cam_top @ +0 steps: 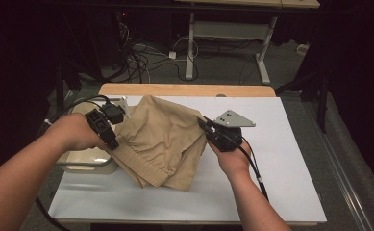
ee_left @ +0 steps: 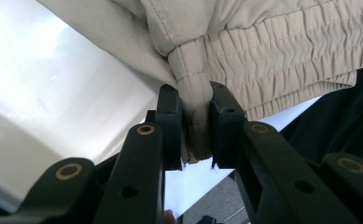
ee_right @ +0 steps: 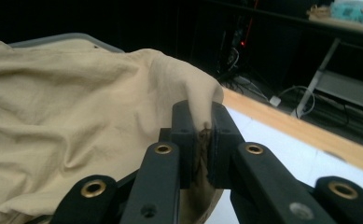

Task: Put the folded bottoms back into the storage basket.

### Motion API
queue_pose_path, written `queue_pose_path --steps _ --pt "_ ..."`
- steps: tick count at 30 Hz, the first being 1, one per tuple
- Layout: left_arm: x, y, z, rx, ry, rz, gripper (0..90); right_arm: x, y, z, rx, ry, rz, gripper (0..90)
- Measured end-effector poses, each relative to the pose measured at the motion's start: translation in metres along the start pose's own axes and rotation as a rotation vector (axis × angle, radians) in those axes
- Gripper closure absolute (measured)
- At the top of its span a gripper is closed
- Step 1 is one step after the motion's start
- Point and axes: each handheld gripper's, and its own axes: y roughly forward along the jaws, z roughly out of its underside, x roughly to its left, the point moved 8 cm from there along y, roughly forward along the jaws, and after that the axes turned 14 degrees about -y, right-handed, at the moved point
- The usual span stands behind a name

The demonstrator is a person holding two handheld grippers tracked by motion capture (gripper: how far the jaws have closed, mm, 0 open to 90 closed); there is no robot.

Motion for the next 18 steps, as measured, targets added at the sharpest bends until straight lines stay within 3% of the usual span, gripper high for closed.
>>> queue_pose_path --steps 5,7,18 --pt "0.017 -0.011 0.014 -0.005 -0.030 -0.010 75.0 0.004 0.007 -0.022 -0.028 -0.017 -0.010 84.8" --pt "0.024 -0.011 0.021 -0.004 -0.047 -0.009 75.0 0.010 0.017 -0.030 -0.038 -0.019 -0.027 84.8" --pt "0.066 0.005 0.049 0.005 -0.119 -0.034 75.0 0.040 0.066 -0.039 -0.047 -0.009 -0.093 84.8"
